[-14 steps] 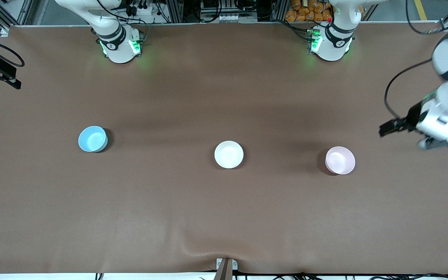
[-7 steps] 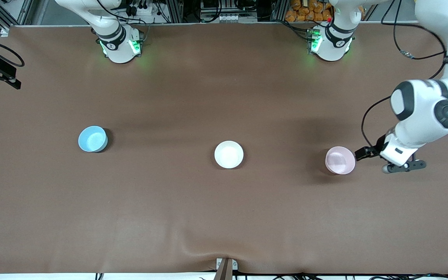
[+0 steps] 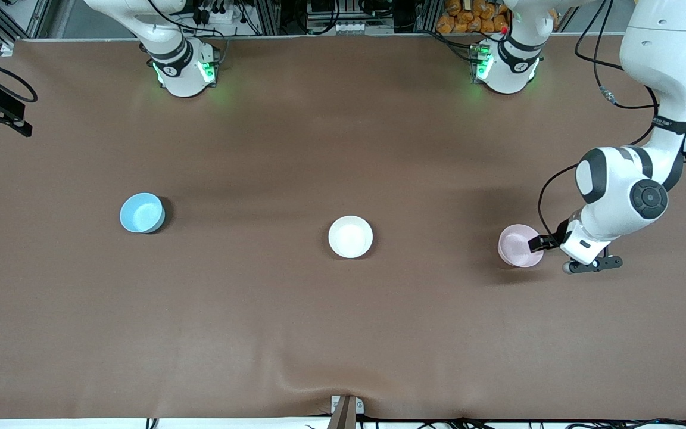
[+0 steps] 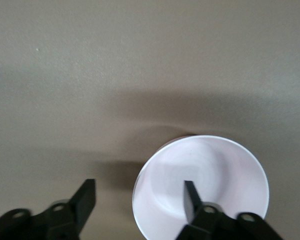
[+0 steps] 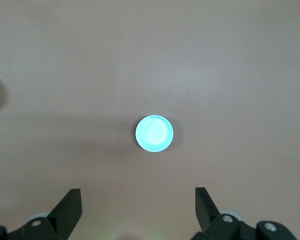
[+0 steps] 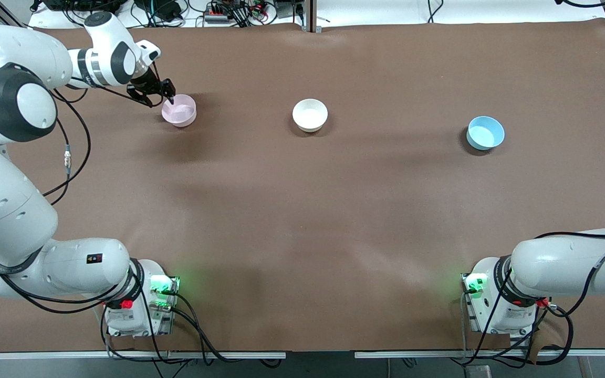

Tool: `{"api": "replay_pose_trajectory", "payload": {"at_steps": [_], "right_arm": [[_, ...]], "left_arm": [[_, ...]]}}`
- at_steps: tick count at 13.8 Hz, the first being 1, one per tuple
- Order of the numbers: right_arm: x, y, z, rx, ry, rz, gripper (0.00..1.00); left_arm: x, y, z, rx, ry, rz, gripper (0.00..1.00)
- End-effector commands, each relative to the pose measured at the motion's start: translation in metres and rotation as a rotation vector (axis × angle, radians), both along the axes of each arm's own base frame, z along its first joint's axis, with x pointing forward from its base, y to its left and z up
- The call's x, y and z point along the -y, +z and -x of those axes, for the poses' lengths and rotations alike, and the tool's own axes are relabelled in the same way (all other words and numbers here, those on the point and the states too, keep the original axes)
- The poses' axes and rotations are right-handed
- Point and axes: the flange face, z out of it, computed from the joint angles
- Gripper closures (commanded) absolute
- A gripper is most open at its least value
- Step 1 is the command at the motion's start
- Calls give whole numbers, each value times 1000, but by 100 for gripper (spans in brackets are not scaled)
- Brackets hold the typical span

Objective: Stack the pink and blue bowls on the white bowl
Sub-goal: 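Lower the left gripper and grasp the pink bowl's rim, then carry the pink bowl with the left gripper onto the white bowl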

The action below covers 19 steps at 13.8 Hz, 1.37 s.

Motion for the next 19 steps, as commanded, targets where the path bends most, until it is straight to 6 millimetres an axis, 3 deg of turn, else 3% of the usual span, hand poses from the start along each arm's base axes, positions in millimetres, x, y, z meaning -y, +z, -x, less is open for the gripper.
{"api": "replay_pose_trajectory", "payload": {"at_steps": [1, 2, 3, 8, 10, 14, 17, 19], "right_arm": [[3, 4, -1, 5, -6, -18, 0], [3, 4, -1, 5, -7, -18, 0], [3, 4, -1, 5, -8, -18, 0], [3, 4, -1, 5, -7, -18, 0], [3, 4, -1, 5, -8, -18, 0], [3, 4, -1, 5, -7, -18, 0], [4, 4, -1, 5, -7, -18, 0], [3, 4, -1, 5, -6, -18, 0]], "left_arm": [[-2, -14, 3, -11, -8, 14, 67], [-3, -18, 3, -5, -4, 14, 74], [-3, -22, 3, -9, -2, 16, 98], [7, -10, -1, 10, -24, 17, 100], [42, 16, 0, 20, -76, 40, 100], [154, 67, 2, 42, -150, 114, 100], [235, 91, 9, 62, -127, 153, 100], [292, 90, 18, 52, -109, 178, 100]]}}
